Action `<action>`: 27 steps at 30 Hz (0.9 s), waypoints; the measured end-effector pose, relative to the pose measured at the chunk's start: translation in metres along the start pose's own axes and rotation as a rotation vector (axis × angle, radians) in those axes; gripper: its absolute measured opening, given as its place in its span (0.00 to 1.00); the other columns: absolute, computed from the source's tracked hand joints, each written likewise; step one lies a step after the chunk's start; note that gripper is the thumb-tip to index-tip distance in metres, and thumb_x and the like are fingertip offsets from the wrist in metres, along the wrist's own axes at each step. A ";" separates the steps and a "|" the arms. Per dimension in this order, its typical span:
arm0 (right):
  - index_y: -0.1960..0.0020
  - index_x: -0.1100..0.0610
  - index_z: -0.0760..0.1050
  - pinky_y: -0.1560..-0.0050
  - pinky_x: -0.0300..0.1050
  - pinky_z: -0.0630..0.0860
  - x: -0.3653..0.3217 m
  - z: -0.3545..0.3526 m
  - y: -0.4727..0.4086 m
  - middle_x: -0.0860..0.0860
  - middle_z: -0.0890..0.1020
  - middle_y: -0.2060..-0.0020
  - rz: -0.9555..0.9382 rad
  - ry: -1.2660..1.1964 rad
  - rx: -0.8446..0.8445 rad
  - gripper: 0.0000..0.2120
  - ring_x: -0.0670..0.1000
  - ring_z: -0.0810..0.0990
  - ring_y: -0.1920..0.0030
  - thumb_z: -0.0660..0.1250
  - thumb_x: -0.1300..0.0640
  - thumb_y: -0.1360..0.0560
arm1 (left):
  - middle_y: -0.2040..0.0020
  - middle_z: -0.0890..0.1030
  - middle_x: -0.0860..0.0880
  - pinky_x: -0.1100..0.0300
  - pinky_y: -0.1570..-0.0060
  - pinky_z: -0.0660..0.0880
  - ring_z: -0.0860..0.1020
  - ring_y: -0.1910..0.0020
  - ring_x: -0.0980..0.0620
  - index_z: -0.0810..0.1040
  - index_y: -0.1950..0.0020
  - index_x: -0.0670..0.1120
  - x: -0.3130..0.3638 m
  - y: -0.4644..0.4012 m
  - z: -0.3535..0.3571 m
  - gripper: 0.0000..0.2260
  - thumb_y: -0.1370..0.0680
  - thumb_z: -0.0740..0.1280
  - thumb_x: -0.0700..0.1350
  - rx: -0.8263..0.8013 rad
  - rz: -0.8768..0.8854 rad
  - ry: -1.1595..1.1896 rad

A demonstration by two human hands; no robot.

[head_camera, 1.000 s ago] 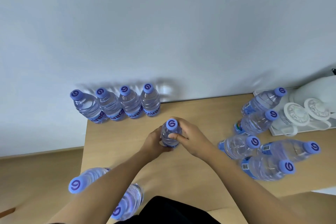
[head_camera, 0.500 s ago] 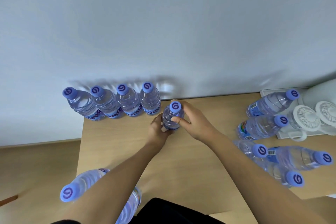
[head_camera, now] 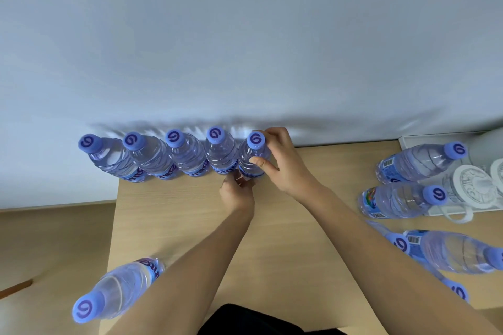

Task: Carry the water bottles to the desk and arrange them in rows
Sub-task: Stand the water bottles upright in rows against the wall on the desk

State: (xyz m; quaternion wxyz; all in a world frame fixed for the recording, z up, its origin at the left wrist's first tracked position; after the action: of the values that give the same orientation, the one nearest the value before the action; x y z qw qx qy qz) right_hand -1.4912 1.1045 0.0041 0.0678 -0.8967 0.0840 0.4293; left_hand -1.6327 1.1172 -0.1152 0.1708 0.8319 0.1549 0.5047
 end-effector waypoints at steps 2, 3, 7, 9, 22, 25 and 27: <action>0.32 0.61 0.72 0.39 0.23 0.59 0.003 0.000 -0.002 0.51 0.64 0.42 0.011 -0.002 0.001 0.21 0.43 0.67 0.44 0.70 0.60 0.23 | 0.50 0.84 0.42 0.67 0.58 0.65 0.77 0.57 0.50 0.79 0.44 0.37 -0.002 -0.001 0.001 0.14 0.28 0.74 0.35 0.028 -0.027 0.019; 0.32 0.61 0.72 0.39 0.22 0.59 0.004 0.000 -0.002 0.51 0.64 0.43 0.011 0.001 0.005 0.21 0.42 0.66 0.45 0.70 0.59 0.23 | 0.50 0.84 0.42 0.67 0.58 0.66 0.77 0.57 0.50 0.79 0.44 0.37 -0.002 -0.001 0.001 0.14 0.28 0.74 0.35 0.040 -0.043 0.032; 0.32 0.62 0.72 0.40 0.19 0.57 0.005 -0.002 -0.005 0.52 0.62 0.44 0.010 0.003 0.044 0.21 0.39 0.64 0.48 0.71 0.60 0.23 | 0.50 0.83 0.41 0.59 0.50 0.73 0.80 0.51 0.44 0.79 0.44 0.36 -0.006 -0.003 0.004 0.14 0.29 0.75 0.36 0.064 -0.119 0.089; 0.32 0.62 0.72 0.40 0.19 0.56 0.006 -0.002 -0.008 0.52 0.62 0.44 0.015 -0.005 0.064 0.21 0.38 0.63 0.47 0.71 0.60 0.23 | 0.51 0.84 0.41 0.58 0.50 0.73 0.81 0.50 0.43 0.79 0.45 0.36 -0.007 -0.006 0.006 0.13 0.28 0.75 0.36 0.070 -0.151 0.096; 0.36 0.68 0.68 0.43 0.38 0.70 0.008 -0.003 -0.005 0.60 0.68 0.41 0.035 -0.010 0.140 0.22 0.44 0.68 0.46 0.73 0.61 0.25 | 0.54 0.80 0.49 0.60 0.52 0.73 0.78 0.55 0.51 0.77 0.42 0.41 0.000 0.000 0.003 0.19 0.29 0.77 0.44 -0.114 -0.080 0.030; 0.33 0.64 0.66 0.45 0.35 0.68 0.004 -0.006 -0.001 0.56 0.67 0.40 0.048 0.002 0.132 0.25 0.38 0.66 0.45 0.73 0.59 0.25 | 0.49 0.79 0.48 0.59 0.51 0.75 0.78 0.51 0.50 0.75 0.40 0.42 0.007 0.009 0.004 0.19 0.28 0.76 0.44 -0.248 -0.023 -0.020; 0.30 0.60 0.64 0.44 0.34 0.66 0.003 -0.009 0.004 0.54 0.67 0.37 0.088 -0.019 0.120 0.28 0.41 0.67 0.42 0.72 0.58 0.24 | 0.48 0.78 0.48 0.59 0.54 0.75 0.78 0.50 0.49 0.75 0.40 0.43 0.013 0.018 0.006 0.19 0.27 0.76 0.43 -0.365 0.022 -0.057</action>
State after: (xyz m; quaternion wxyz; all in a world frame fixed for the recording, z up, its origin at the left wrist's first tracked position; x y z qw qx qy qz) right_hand -1.4838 1.0983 0.0073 0.1032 -0.8822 0.1484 0.4347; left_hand -1.6199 1.1062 -0.1001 0.3176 0.8027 0.0465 0.5027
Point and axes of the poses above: each hand's wrist, its own y-axis away from the middle knuckle, its own z-axis out of the palm, x = y × z, the point moved 9 cm from there along -y, towards the middle knuckle
